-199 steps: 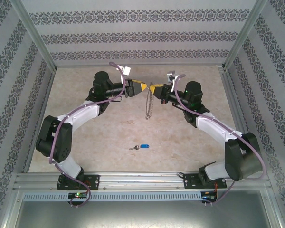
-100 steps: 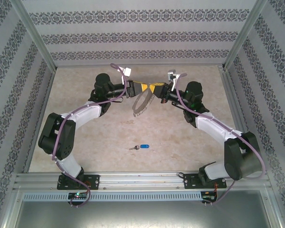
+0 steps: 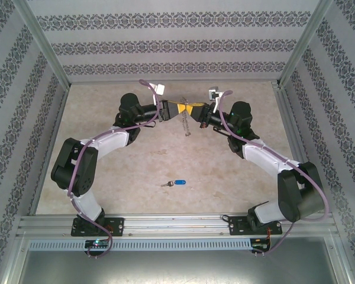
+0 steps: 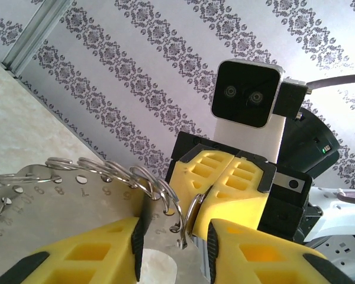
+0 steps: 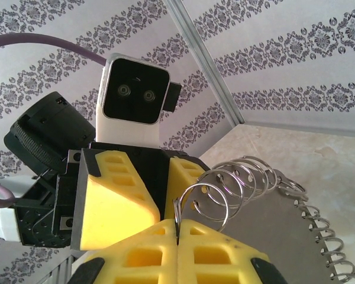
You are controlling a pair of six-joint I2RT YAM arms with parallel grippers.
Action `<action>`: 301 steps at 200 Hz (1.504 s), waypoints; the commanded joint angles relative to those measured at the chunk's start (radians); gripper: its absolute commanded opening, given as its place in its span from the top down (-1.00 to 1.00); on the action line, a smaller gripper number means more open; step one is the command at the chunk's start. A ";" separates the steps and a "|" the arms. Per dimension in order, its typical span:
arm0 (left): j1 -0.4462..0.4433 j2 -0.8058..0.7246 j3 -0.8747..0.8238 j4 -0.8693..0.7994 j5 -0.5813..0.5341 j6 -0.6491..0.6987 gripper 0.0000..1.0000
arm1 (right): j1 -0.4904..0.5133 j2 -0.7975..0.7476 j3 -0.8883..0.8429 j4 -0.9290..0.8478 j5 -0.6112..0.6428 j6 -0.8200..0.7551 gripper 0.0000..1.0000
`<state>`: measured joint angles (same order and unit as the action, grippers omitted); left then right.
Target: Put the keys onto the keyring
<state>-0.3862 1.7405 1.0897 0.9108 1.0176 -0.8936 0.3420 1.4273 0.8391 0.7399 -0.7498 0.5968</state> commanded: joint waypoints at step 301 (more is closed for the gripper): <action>-0.026 0.048 0.022 0.092 0.012 0.023 1.00 | -0.038 0.020 0.028 0.028 0.000 0.020 0.72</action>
<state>-0.3931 1.7798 1.0904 0.9604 1.0126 -0.9127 0.3222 1.4483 0.8391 0.7368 -0.7547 0.6003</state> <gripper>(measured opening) 0.051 0.057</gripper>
